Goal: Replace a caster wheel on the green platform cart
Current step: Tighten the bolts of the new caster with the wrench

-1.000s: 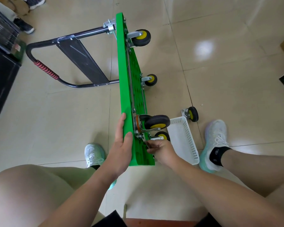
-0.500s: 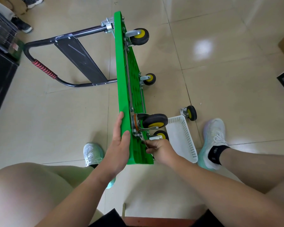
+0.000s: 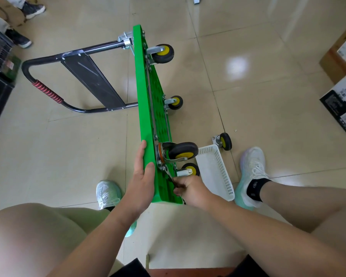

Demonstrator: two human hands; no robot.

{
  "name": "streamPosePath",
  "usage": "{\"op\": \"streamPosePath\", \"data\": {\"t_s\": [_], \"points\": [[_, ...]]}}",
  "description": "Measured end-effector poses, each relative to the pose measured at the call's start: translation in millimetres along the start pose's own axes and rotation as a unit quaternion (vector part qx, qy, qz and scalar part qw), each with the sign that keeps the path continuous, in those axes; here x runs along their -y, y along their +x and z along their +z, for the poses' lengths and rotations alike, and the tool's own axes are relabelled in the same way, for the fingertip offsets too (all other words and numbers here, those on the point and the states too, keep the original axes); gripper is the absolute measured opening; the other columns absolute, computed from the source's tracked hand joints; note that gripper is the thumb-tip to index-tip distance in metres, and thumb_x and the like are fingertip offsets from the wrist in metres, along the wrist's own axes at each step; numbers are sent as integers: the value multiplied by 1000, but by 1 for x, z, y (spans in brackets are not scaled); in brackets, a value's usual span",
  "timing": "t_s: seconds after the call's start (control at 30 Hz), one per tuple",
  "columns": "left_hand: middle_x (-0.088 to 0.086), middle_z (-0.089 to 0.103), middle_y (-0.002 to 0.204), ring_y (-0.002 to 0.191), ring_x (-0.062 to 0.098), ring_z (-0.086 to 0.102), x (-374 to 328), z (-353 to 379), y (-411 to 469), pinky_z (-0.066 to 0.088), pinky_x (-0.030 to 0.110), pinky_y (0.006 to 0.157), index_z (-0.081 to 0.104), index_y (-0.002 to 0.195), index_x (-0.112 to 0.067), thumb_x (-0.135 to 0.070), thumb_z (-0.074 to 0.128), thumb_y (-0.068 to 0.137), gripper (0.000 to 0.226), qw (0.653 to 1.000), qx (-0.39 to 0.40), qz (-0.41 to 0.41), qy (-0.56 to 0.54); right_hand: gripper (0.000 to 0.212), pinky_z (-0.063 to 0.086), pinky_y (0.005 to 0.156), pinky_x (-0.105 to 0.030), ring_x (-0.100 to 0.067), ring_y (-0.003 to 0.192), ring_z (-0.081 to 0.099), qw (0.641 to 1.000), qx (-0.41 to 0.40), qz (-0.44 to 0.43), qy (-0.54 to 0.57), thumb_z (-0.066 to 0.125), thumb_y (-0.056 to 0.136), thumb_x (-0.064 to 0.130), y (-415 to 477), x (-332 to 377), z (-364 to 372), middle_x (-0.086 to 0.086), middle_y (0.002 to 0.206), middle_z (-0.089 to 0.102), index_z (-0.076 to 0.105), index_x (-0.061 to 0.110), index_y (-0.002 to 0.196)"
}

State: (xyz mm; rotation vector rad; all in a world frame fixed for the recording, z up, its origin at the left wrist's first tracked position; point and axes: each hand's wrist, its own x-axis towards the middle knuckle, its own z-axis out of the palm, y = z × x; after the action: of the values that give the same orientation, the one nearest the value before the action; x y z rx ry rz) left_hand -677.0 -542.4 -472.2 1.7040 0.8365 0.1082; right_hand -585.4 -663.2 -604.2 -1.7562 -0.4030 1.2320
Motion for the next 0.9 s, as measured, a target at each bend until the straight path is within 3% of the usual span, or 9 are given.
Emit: {"op": "streamPosePath", "data": {"t_s": [0.13,0.2,0.33,0.4,0.47,0.57,0.67,0.8,0.9], "points": [[-45,36,134,120,-24,47,-2,-1,-1,41,15,106,15,146,-63,-18,28,113,57,1000,-1,3,3,39,49,83,-7,-16,109,58,1000,-19,10,14,55,94,-12,-7,-3,9,-2,118,64,63,0,130],[-46,35,136,127,-17,46,-1,1,0,35,23,116,14,145,-64,-19,28,113,57,1000,-5,5,14,40,50,75,-7,-21,108,59,998,-30,25,42,55,94,-11,-9,2,13,-8,121,65,61,1,132],[-49,34,136,131,-3,48,1,0,0,35,37,120,15,143,-71,-24,30,112,59,1000,-9,-2,23,43,50,81,-14,-21,107,61,999,-24,32,29,58,97,-2,-15,16,12,-6,120,64,57,7,139],[-51,33,133,127,-13,47,0,-1,0,37,32,117,14,143,-71,-24,30,112,58,1000,-5,2,25,40,52,73,-11,-22,100,64,999,-22,26,21,59,96,-1,-23,22,12,-8,114,67,60,5,136],[-52,33,130,115,-30,44,-1,-1,0,38,22,107,13,143,-70,-24,29,113,58,1000,2,3,29,30,56,67,-22,-22,79,65,999,-30,27,36,62,94,0,-36,31,13,-8,95,69,66,4,124],[-51,38,129,117,-20,51,0,-2,0,41,27,104,12,140,-77,-26,29,112,60,1000,8,-5,27,15,59,66,-37,-19,56,65,996,-36,35,71,67,92,3,-54,45,13,-9,72,68,69,13,102],[-59,35,120,105,-30,48,-1,-3,-1,41,26,101,11,141,-74,-25,29,113,60,999,11,-1,35,9,59,63,-37,-20,54,66,993,-30,53,105,69,91,6,-61,59,8,-9,69,68,72,-1,96],[-54,34,114,88,-36,47,-3,-1,-2,36,1,79,10,146,-65,-22,28,113,57,999,13,3,39,26,56,65,-37,-22,54,63,969,-16,121,216,71,91,8,-55,81,4,-11,65,66,66,-13,106],[-51,38,111,85,-33,50,-1,-3,-1,39,7,82,11,144,-68,-23,29,113,58,999,9,0,34,24,59,63,-35,-19,52,63,958,14,146,247,71,91,6,-56,92,0,-11,63,65,65,-12,105]]}}
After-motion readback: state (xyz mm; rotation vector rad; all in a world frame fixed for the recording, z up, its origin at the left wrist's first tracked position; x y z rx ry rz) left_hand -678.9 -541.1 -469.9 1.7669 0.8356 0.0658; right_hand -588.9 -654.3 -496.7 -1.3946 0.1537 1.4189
